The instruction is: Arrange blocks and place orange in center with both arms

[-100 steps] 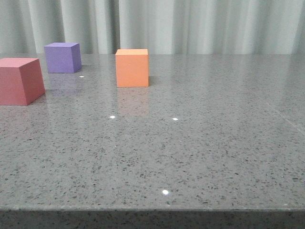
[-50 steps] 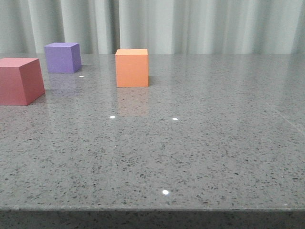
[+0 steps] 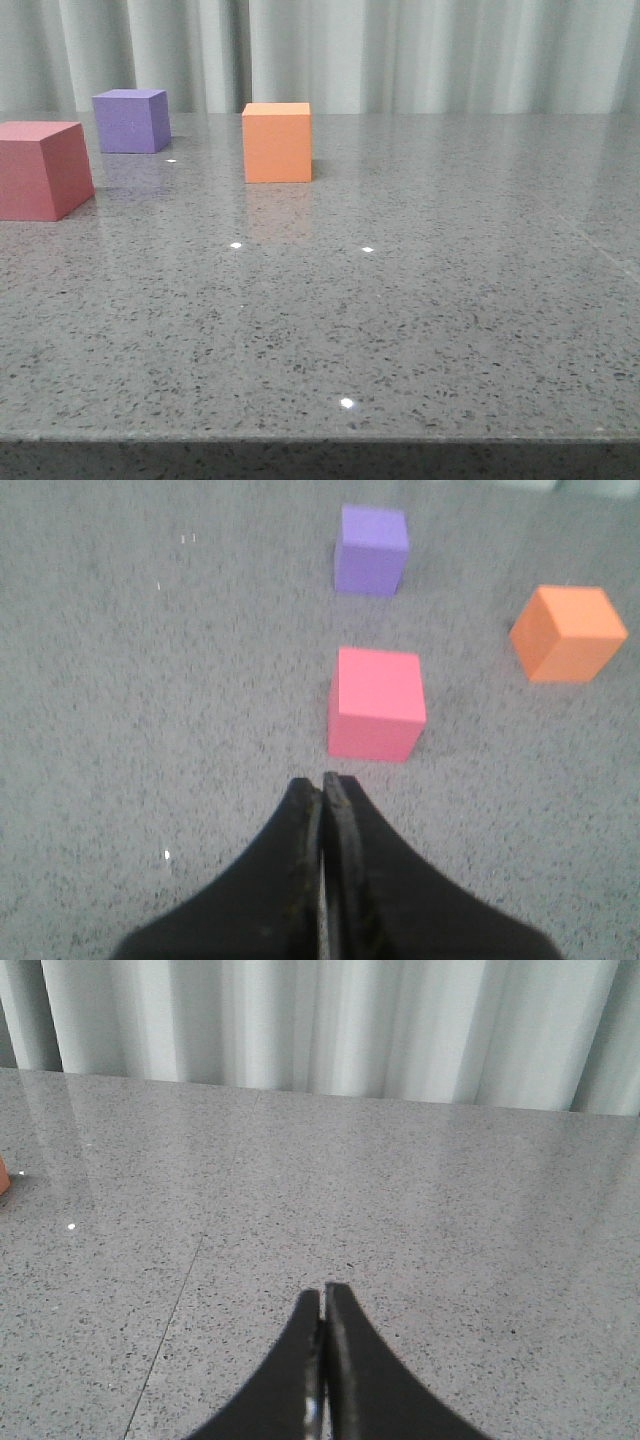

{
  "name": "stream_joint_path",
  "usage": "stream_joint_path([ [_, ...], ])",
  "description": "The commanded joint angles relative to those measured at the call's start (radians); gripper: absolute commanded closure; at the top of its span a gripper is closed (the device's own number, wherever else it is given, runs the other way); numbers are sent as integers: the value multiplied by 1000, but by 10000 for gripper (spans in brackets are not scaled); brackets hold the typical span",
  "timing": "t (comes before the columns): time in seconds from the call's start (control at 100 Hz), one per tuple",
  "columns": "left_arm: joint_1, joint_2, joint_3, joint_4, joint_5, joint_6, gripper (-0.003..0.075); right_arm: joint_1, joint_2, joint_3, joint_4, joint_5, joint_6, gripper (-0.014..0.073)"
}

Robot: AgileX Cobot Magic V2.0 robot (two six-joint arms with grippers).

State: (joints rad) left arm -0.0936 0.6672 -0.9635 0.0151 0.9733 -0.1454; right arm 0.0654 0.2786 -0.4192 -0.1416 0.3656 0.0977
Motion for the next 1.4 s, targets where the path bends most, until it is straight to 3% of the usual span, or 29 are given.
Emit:
stream_joint_path([
  [0.0, 2, 32, -32, 9, -32, -1, 741, -4, 7, -24, -18, -83, -6, 662],
  [0.15, 2, 64, -32, 56, 9, -1, 729, -4, 7, -24, -18, -83, -6, 662],
  [0.24, 2, 69, -32, 82, 25, -1, 645, -4, 7, -24, -18, -83, -6, 662],
  [0.34, 2, 69, -28, 97, 23, -1, 461, -4, 7, -24, -18, -83, -6, 662],
  [0.46, 2, 69, -28, 127, 4, -1, 155, -4, 7, -24, -18, -83, -6, 662],
  [0.55, 2, 69, -28, 125, 0, -1, 39, -4, 7, -24, -18, -83, -6, 662],
  [0.8, 2, 85, -30, 21, -40, -1, 54, -4, 7, -24, -18, -83, -6, 662],
  [1.03, -8, 282, -120, -90, -88, -1, 60, -4, 7, -24, -18, -83, -6, 662],
  [1.39, -278, 653, -401, -83, -150, -74, 62, -4, 7, -24, -18, -83, -6, 662],
])
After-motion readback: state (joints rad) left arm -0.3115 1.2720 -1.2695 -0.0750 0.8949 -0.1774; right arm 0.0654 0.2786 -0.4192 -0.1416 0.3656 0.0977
